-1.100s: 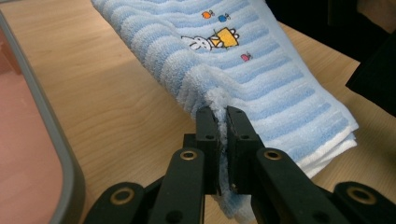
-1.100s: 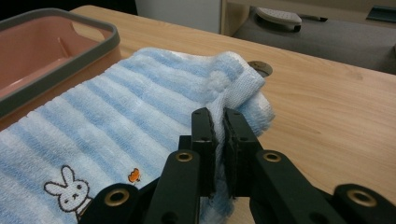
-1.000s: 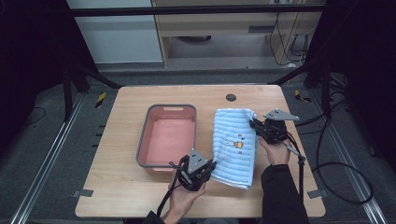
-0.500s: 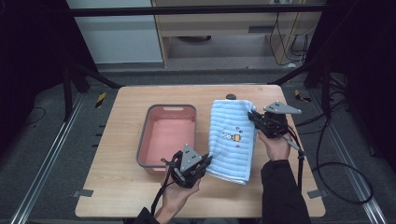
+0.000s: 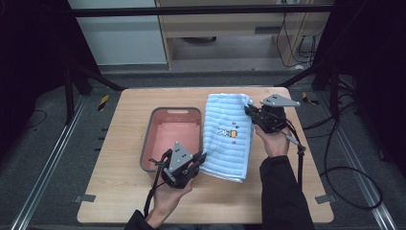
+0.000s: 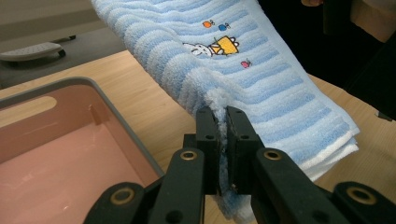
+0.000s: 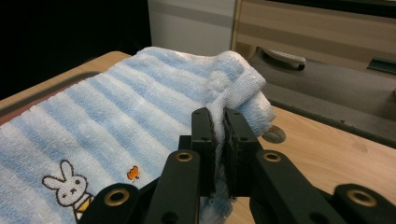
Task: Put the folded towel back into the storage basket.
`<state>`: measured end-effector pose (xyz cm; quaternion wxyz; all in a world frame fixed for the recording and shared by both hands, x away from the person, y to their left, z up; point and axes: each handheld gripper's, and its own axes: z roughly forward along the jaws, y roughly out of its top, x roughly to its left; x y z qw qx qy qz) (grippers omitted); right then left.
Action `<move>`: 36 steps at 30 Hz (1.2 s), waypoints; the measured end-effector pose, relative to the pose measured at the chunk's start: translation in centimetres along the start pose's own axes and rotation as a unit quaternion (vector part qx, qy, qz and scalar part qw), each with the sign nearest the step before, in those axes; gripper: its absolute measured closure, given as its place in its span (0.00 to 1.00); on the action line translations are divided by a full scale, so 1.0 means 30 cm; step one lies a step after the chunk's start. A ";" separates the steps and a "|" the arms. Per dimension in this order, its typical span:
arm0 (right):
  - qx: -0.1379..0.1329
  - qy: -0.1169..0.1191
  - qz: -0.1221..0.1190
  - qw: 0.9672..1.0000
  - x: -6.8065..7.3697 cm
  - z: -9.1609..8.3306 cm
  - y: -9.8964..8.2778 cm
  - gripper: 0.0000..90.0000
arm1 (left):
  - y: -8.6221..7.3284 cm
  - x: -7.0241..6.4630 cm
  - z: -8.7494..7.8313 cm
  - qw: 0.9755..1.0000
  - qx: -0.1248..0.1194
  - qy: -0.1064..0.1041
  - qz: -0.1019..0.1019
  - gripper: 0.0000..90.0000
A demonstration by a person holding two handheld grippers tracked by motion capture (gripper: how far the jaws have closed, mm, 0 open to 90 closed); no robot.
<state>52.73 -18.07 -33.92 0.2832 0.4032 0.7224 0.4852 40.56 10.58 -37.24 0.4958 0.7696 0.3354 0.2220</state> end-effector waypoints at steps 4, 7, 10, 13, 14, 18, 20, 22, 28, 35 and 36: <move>-0.002 0.005 -0.005 1.000 0.024 0.015 0.030 0.94 | 0.004 0.023 -0.022 1.000 -0.006 0.006 -0.004 0.94; -0.003 0.008 -0.009 1.000 0.042 0.027 0.051 0.94 | 0.006 0.037 -0.035 1.000 -0.009 0.009 -0.005 0.94; -0.005 0.012 -0.014 1.000 0.059 0.039 0.071 0.94 | 0.007 0.055 -0.049 1.000 -0.010 0.014 -0.005 0.94; -0.008 0.016 -0.018 1.000 0.081 0.055 0.092 0.94 | 0.008 0.074 -0.065 1.000 -0.013 0.018 -0.006 0.94; -0.008 0.018 -0.019 1.000 0.087 0.061 0.099 0.94 | 0.008 0.080 -0.071 1.000 -0.014 0.021 -0.009 0.94; -0.009 0.023 -0.022 0.999 0.113 0.089 0.119 0.94 | 0.008 0.107 -0.094 0.999 -0.018 0.028 -0.009 0.94; -0.009 0.027 -0.023 0.999 0.125 0.103 0.129 0.94 | 0.007 0.122 -0.107 0.999 -0.019 0.032 -0.013 0.94; -0.008 0.029 -0.027 0.999 0.139 0.118 0.138 0.94 | 0.006 0.134 -0.117 0.999 -0.020 0.034 -0.013 0.94; -0.010 0.038 -0.032 0.999 0.181 0.164 0.165 0.94 | -0.008 0.176 -0.144 0.998 -0.022 0.047 -0.021 0.94; -0.005 0.048 -0.034 0.998 0.223 0.233 0.179 0.94 | -0.033 0.228 -0.161 0.997 -0.021 0.061 -0.036 0.94; -0.003 0.050 -0.035 0.998 0.228 0.243 0.179 0.94 | -0.035 0.235 -0.162 0.997 -0.020 0.063 -0.037 0.94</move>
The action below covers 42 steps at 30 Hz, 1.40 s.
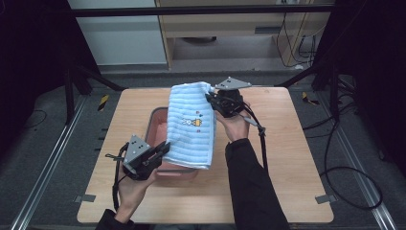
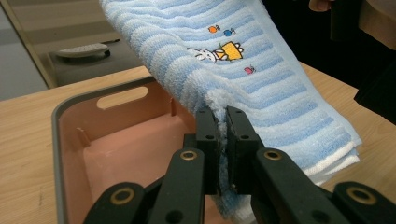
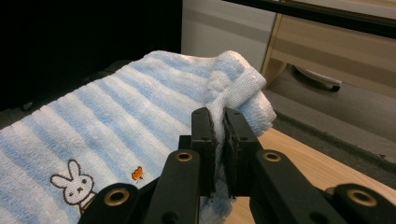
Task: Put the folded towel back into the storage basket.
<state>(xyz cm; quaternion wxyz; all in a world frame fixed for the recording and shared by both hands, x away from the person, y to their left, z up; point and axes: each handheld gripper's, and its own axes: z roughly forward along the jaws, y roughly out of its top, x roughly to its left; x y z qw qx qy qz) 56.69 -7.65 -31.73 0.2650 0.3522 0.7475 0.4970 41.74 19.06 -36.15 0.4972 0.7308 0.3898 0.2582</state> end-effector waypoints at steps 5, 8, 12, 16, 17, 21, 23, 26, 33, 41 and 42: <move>0.002 0.006 -0.001 1.000 0.017 0.047 0.004 0.94 | -0.007 0.026 -0.004 1.000 0.002 0.012 -0.001 0.94; 0.001 0.011 0.001 1.000 0.024 0.074 0.006 0.94 | -0.013 0.041 -0.005 1.000 0.003 0.018 -0.005 0.94; 0.005 0.014 0.001 1.000 0.036 0.108 0.009 0.94 | -0.021 0.064 -0.005 1.000 0.003 0.026 -0.011 0.94; 0.004 0.019 0.001 1.000 0.042 0.139 0.010 0.94 | -0.030 0.087 -0.005 0.999 0.005 0.033 -0.017 0.94; 0.006 0.020 0.001 1.000 0.043 0.147 0.010 0.94 | -0.033 0.091 -0.003 0.999 0.006 0.035 -0.017 0.94; 0.009 0.024 0.001 1.000 0.052 0.181 0.007 0.94 | -0.045 0.110 0.006 0.999 0.012 0.040 -0.021 0.94; 0.010 0.025 0.002 1.000 0.056 0.194 0.005 0.94 | -0.052 0.116 0.010 0.999 0.014 0.043 -0.022 0.94; 0.013 0.027 0.001 1.000 0.063 0.216 0.000 0.94 | -0.064 0.126 0.017 0.998 0.019 0.049 -0.023 0.94; 0.027 0.029 -0.010 0.999 0.087 0.261 -0.026 0.94 | -0.093 0.141 0.041 0.998 0.037 0.056 -0.017 0.94; 0.043 0.031 -0.008 0.999 0.095 0.289 -0.070 0.94 | -0.124 0.152 0.065 0.997 0.055 0.059 -0.016 0.94; 0.044 0.031 -0.010 0.999 0.095 0.291 -0.074 0.94 | -0.129 0.152 0.068 0.996 0.058 0.059 -0.016 0.94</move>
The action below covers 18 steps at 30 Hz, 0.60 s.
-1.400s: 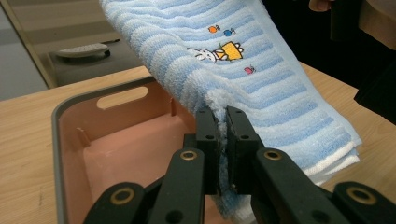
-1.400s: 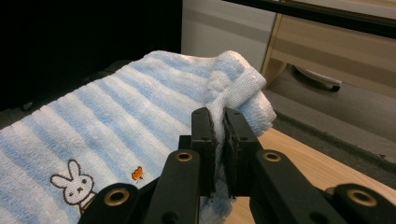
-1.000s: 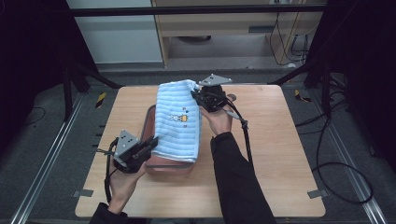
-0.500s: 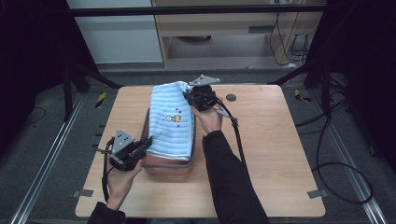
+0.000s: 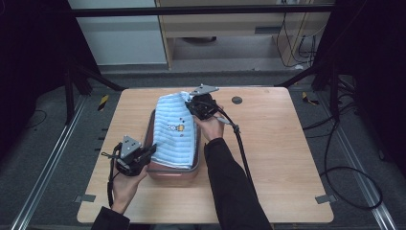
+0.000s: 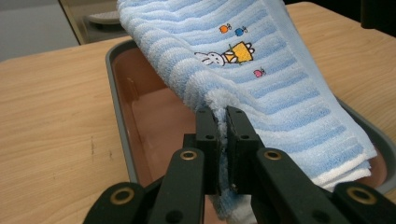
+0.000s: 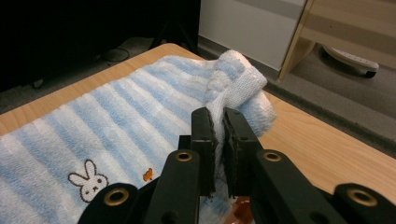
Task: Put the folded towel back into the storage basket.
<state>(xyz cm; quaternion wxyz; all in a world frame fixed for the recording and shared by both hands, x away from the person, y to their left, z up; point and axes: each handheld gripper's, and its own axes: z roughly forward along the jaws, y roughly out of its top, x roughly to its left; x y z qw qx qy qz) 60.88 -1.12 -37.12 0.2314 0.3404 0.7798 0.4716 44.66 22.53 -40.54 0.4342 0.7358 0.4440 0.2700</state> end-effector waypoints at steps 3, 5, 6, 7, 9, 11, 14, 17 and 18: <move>0.006 0.001 -0.002 1.000 0.004 0.011 -0.013 0.94 | -0.011 -0.001 0.007 1.000 0.006 0.001 0.003 0.94; 0.009 0.002 0.000 1.000 0.004 0.018 -0.024 0.94 | -0.018 -0.001 0.011 1.000 0.009 0.002 0.004 0.94; 0.010 0.001 -0.001 1.000 0.004 0.019 -0.027 0.94 | -0.020 0.000 0.012 1.000 0.012 0.002 0.004 0.94; 0.011 0.002 0.001 1.000 0.004 0.021 -0.030 0.94 | -0.023 0.000 0.014 1.000 0.014 0.002 0.005 0.94; 0.014 0.002 0.001 1.000 0.004 0.025 -0.039 0.94 | -0.028 -0.001 0.017 1.000 0.017 0.003 0.005 0.94; 0.018 0.003 0.002 1.000 0.005 0.029 -0.046 0.94 | -0.033 -0.002 0.019 1.000 0.020 0.003 0.007 0.94; 0.022 0.003 0.000 1.000 0.007 0.035 -0.060 0.93 | -0.041 -0.003 0.022 1.000 0.026 0.004 0.007 0.94; 0.024 0.004 0.004 1.000 0.009 0.042 -0.074 0.93 | -0.047 -0.003 0.027 0.999 0.032 0.006 0.008 0.94; 0.026 0.004 0.003 1.000 0.009 0.045 -0.079 0.93 | -0.050 -0.003 0.027 0.999 0.035 0.006 0.009 0.94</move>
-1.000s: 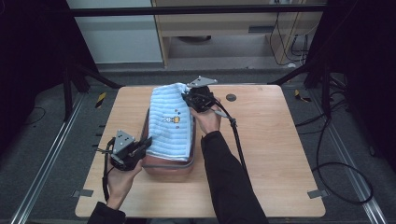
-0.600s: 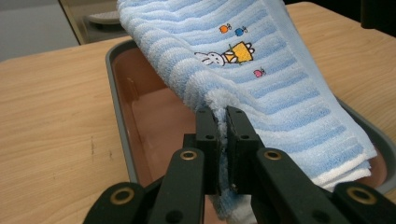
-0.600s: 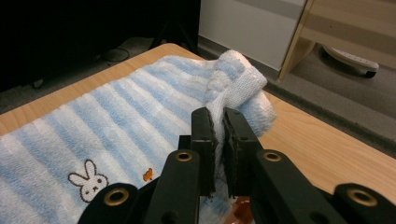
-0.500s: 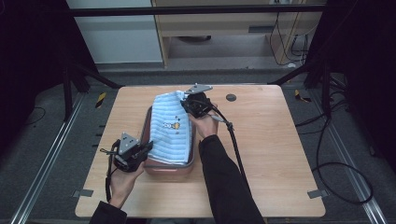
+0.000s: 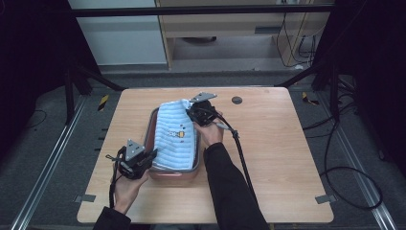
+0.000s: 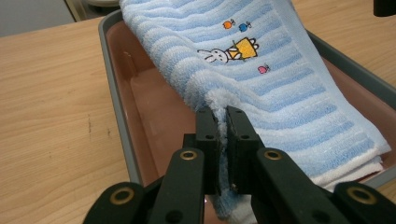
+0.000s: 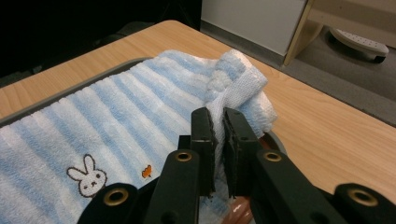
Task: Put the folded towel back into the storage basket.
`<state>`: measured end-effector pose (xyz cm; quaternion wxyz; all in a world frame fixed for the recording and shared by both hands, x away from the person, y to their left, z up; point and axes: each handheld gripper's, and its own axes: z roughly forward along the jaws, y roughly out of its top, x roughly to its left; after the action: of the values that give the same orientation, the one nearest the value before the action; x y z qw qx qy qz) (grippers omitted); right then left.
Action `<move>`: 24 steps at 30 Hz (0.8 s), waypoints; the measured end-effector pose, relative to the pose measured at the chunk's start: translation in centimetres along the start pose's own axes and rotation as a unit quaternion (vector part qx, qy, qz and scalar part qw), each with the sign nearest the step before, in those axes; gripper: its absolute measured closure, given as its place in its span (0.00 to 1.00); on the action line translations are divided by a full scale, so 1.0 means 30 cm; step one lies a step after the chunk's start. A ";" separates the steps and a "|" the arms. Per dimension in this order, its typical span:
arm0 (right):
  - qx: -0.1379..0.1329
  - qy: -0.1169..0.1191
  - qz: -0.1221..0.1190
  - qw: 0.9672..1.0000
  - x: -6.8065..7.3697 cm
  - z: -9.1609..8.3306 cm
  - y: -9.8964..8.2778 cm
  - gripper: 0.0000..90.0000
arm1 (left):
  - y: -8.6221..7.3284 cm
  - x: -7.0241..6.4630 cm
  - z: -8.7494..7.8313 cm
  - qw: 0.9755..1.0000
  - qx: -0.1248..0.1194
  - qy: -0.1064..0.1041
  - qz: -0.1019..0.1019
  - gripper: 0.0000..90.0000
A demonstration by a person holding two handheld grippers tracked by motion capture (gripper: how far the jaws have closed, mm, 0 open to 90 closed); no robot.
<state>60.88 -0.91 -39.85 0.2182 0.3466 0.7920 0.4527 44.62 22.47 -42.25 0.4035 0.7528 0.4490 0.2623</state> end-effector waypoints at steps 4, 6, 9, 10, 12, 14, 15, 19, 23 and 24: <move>0.006 0.000 0.004 1.000 0.001 0.008 -0.015 0.93 | -0.009 -0.003 0.004 1.000 0.006 0.000 0.001 0.94; 0.007 0.001 0.002 1.000 0.001 0.010 -0.021 0.93 | -0.015 -0.003 0.005 1.000 0.010 0.000 0.001 0.94; 0.011 0.002 0.004 1.000 0.003 0.014 -0.036 0.93 | -0.022 -0.003 0.008 1.000 0.015 0.001 0.001 0.93; 0.014 0.002 0.004 1.000 0.003 0.017 -0.041 0.93 | -0.024 -0.002 0.009 1.000 0.018 0.001 0.001 0.93; 0.020 0.003 0.005 1.000 0.005 0.022 -0.054 0.93 | -0.025 -0.002 0.012 1.000 0.022 0.000 0.001 0.93; 0.026 0.004 0.006 1.000 0.007 0.026 -0.063 0.92 | -0.027 -0.001 0.017 1.000 0.025 0.000 -0.001 0.92; 0.031 0.005 0.005 1.000 0.008 0.030 -0.068 0.91 | -0.027 0.000 0.019 1.000 0.024 0.001 -0.003 0.90; 0.044 0.004 0.001 0.999 0.014 0.033 -0.082 0.83 | -0.022 0.006 0.008 1.000 0.009 0.010 -0.006 0.80; 0.030 -0.006 0.003 1.000 0.006 0.009 -0.083 0.71 | -0.010 0.012 -0.012 1.000 -0.007 0.011 -0.013 0.76; 0.027 -0.009 0.001 1.000 0.003 0.001 -0.081 0.69 | -0.008 0.013 -0.016 1.000 -0.010 0.012 -0.013 0.76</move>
<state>59.98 -1.67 -41.99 0.2149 0.3573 0.8014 0.4288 44.33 23.05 -42.19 0.4094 0.7396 0.4608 0.2703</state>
